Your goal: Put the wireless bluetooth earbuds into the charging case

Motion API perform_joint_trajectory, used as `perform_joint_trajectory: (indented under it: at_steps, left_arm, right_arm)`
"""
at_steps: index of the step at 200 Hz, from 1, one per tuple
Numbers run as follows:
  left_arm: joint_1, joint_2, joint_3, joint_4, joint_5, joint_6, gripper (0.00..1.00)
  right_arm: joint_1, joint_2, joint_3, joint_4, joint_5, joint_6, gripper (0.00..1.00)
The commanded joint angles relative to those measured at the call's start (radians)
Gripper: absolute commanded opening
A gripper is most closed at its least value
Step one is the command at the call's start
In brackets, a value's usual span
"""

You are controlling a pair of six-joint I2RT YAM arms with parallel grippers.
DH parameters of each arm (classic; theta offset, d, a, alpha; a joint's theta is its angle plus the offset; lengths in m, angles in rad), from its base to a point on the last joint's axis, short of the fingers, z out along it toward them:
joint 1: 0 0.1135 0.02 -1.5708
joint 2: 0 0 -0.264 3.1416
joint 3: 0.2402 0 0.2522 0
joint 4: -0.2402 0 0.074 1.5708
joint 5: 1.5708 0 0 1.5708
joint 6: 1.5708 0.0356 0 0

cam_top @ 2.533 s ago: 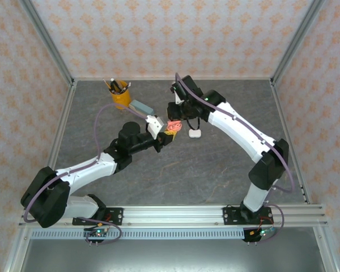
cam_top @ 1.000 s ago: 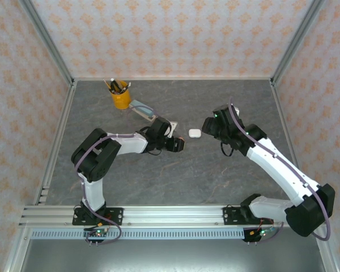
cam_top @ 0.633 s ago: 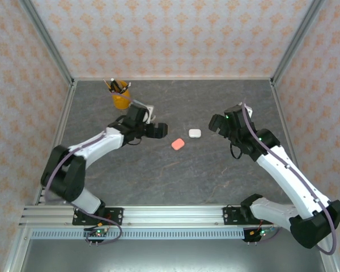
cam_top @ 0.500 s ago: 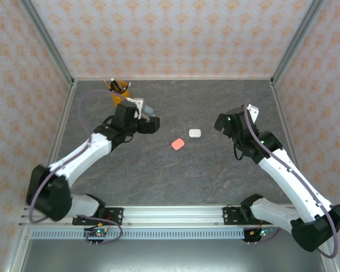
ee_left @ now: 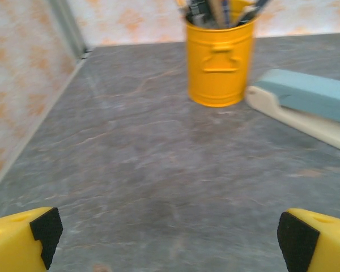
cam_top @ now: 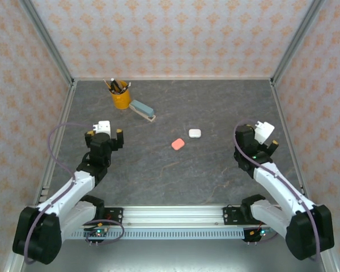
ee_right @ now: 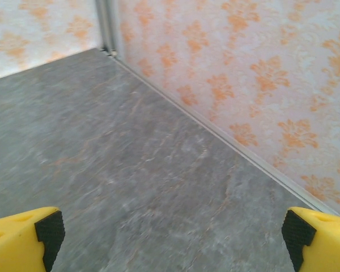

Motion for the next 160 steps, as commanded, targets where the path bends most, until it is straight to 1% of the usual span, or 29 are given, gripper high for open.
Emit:
perform_joint_trajectory:
  at_steps: [1, 11, 22, 32, 42, 46, 55, 62, 68, 86, 90, 95, 104, 109, 113, 117, 120, 126, 129, 131, 135, 142, 149, 154, 157, 160]
  left_arm:
    - [0.038, 0.085, -0.058, 0.306, -0.072, 0.02, 1.0]
    - [0.057, 0.132, -0.07, 0.38, -0.062, 0.019, 1.0]
    - [0.088, 0.187, -0.063, 0.405, -0.001, 0.016, 1.0]
    - [0.099, 0.233, -0.06, 0.437, 0.025, 0.027, 1.0]
    - [0.115, 0.272, -0.054, 0.455, 0.078, 0.04, 1.0]
    - [0.12, 0.282, -0.047, 0.458, 0.091, 0.041, 1.0]
    - [0.142, 0.299, -0.017, 0.417, 0.137, 0.021, 1.0]
    - [0.161, 0.321, -0.018, 0.447, 0.183, 0.005, 1.0]
    - [0.172, 0.344, -0.021, 0.476, 0.226, 0.002, 1.0]
    - [0.18, 0.426, -0.016, 0.547, 0.287, 0.012, 1.0]
    - [0.18, 0.443, -0.011, 0.553, 0.303, 0.021, 1.0]
    - [0.18, 0.464, -0.002, 0.554, 0.318, 0.027, 1.0]
    - [0.18, 0.505, 0.012, 0.561, 0.335, 0.034, 1.0]
    - [0.18, 0.526, 0.02, 0.582, 0.353, 0.043, 1.0]
    - [0.18, 0.525, 0.04, 0.547, 0.368, 0.05, 1.0]
    - [0.18, 0.515, 0.059, 0.485, 0.365, 0.044, 1.0]
    - [0.183, 0.515, 0.06, 0.48, 0.363, 0.04, 1.0]
    - [0.188, 0.53, 0.049, 0.527, 0.368, 0.036, 1.0]
    - [0.19, 0.526, 0.055, 0.516, 0.37, 0.035, 1.0]
    - [0.191, 0.522, 0.061, 0.495, 0.37, 0.035, 1.0]
    - [0.191, 0.521, 0.067, 0.474, 0.366, 0.034, 1.0]
    - [0.193, 0.53, 0.063, 0.501, 0.357, 0.025, 1.0]
    - [0.194, 0.526, 0.075, 0.467, 0.339, 0.019, 1.0]
    - [0.194, 0.53, 0.071, 0.482, 0.328, 0.016, 1.0]
    - [0.194, 0.529, 0.071, 0.485, 0.325, 0.015, 1.0]
    - [0.192, 0.528, 0.074, 0.474, 0.323, 0.015, 1.0]
  right_arm:
    - [-0.051, 0.079, -0.04, 0.212, -0.016, -0.049, 1.0]
    - [-0.055, 0.127, -0.056, 0.29, -0.019, -0.076, 1.0]
    - [-0.056, 0.18, -0.086, 0.408, -0.031, -0.118, 1.0]
    - [-0.056, 0.242, -0.114, 0.526, -0.048, -0.15, 1.0]
    - [-0.058, 0.306, -0.14, 0.666, -0.062, -0.208, 1.0]
    - [-0.058, 0.319, -0.136, 0.692, -0.065, -0.231, 1.0]
    - [-0.07, 0.346, -0.139, 0.76, -0.137, -0.277, 1.0]
    - [-0.073, 0.38, -0.149, 0.845, -0.161, -0.318, 1.0]
    - [-0.076, 0.402, -0.147, 0.875, -0.18, -0.345, 1.0]
    - [-0.116, 0.476, -0.195, 1.042, -0.315, -0.362, 1.0]
    - [-0.118, 0.481, -0.191, 1.041, -0.344, -0.367, 1.0]
    - [-0.121, 0.477, -0.175, 0.994, -0.377, -0.369, 1.0]
    - [-0.153, 0.486, -0.166, 0.973, -0.444, -0.358, 1.0]
    - [-0.179, 0.508, -0.177, 0.991, -0.495, -0.344, 1.0]
    - [-0.195, 0.543, -0.191, 1.063, -0.527, -0.341, 1.0]
    - [-0.208, 0.572, -0.197, 1.126, -0.536, -0.335, 1.0]
    - [-0.215, 0.579, -0.188, 1.128, -0.541, -0.328, 1.0]
    - [-0.227, 0.549, -0.141, 0.991, -0.559, -0.311, 1.0]
    - [-0.231, 0.529, -0.116, 0.9, -0.579, -0.307, 1.0]
    - [-0.235, 0.528, -0.108, 0.87, -0.593, -0.306, 1.0]
    - [-0.239, 0.544, -0.118, 0.916, -0.606, -0.312, 1.0]
    - [-0.239, 0.569, -0.144, 1.015, -0.609, -0.32, 1.0]
    - [-0.239, 0.548, -0.132, 0.961, -0.608, -0.318, 1.0]
    - [-0.239, 0.528, -0.118, 0.897, -0.61, -0.313, 1.0]
    - [-0.239, 0.531, -0.125, 0.907, -0.611, -0.315, 0.99]
    - [-0.238, 0.54, -0.137, 0.956, -0.609, -0.32, 1.0]
